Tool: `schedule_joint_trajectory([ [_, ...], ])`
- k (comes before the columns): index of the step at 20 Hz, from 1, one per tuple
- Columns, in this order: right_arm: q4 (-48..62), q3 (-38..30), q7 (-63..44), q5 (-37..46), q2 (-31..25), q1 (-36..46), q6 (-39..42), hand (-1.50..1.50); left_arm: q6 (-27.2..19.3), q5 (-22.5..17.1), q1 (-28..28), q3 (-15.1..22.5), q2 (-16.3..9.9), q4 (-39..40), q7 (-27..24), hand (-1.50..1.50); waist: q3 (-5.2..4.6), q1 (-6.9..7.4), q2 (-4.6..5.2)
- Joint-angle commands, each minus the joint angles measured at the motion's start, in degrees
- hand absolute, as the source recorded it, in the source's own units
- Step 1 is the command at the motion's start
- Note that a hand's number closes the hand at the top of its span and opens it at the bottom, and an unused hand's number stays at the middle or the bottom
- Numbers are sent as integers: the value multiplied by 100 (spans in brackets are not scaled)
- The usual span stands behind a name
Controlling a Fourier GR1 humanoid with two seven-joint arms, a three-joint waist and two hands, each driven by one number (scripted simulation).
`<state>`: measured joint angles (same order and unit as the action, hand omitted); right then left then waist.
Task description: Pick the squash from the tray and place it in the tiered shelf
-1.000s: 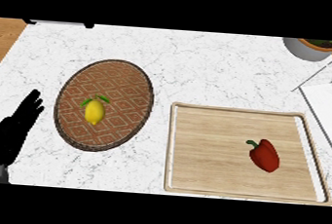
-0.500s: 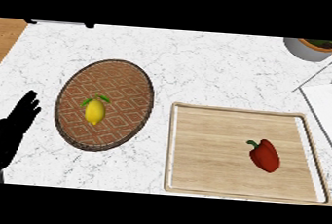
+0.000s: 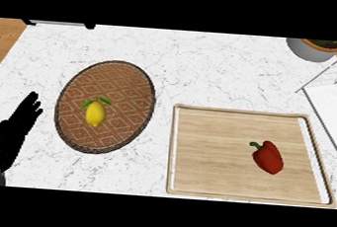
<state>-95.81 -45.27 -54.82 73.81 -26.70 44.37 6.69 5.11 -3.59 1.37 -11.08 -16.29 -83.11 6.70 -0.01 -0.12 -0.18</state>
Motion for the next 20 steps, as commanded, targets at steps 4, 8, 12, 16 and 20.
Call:
schedule_joint_trajectory([
  [4, -1453, -120, -426, -491, -143, -17, 286, -150, 59, -48, 82, -115, -11, -2, -64, 0, -2, -20, -11],
  [8, -2964, 107, -1093, -491, -168, 111, 1381, -150, -70, 30, -50, -24, 82, -41, 171, 0, -8, -75, -33],
  [12, -3803, -414, -1350, -610, -589, 176, 2473, -150, -15, -46, 112, -215, -59, -110, 95, 0, -15, -224, -102],
  [16, -4411, -604, -1364, -647, -707, 267, 3538, -150, -2, -33, 289, -213, -14, -25, 53, 0, -27, -372, -180],
  [20, -4764, -978, -1142, -758, -602, 444, 4234, -150, -92, -25, 286, -360, -71, 83, 22, 0, -36, -578, -268],
])
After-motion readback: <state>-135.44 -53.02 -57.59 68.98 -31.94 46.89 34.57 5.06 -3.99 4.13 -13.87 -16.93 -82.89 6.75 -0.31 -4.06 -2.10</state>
